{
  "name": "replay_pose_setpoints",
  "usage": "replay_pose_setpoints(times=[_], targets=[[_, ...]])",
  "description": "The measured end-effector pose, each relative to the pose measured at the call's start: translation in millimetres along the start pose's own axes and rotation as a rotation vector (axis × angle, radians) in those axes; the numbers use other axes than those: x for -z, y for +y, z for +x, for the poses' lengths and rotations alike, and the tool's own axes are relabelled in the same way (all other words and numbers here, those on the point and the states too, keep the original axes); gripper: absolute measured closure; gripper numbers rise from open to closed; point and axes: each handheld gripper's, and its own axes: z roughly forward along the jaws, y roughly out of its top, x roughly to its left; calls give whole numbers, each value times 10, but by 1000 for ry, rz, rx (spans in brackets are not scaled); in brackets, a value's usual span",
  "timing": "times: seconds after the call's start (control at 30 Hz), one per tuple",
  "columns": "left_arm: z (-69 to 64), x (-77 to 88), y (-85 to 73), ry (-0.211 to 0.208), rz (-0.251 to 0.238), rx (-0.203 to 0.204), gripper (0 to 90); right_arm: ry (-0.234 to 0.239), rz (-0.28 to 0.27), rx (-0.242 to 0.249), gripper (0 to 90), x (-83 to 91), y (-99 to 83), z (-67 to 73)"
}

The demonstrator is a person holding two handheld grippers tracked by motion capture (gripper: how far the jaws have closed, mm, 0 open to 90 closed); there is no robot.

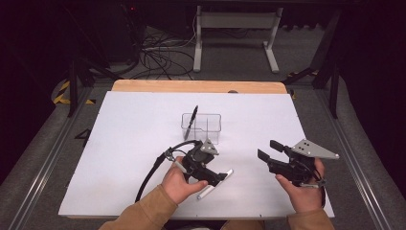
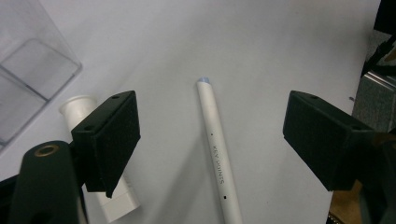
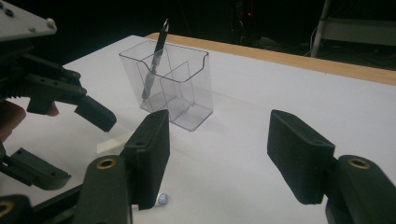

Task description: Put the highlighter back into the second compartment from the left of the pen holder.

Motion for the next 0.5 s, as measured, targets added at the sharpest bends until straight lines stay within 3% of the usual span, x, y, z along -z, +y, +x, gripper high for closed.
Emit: replay_pose_setpoints(times=[0.2, 0.5], targets=[[2, -88, -40, -36, 23, 31, 207, -1, -5, 0, 402, 14, -2, -2], [-17, -109, -68, -17, 46, 12, 214, 4, -1, 0, 401, 10, -2, 7]])
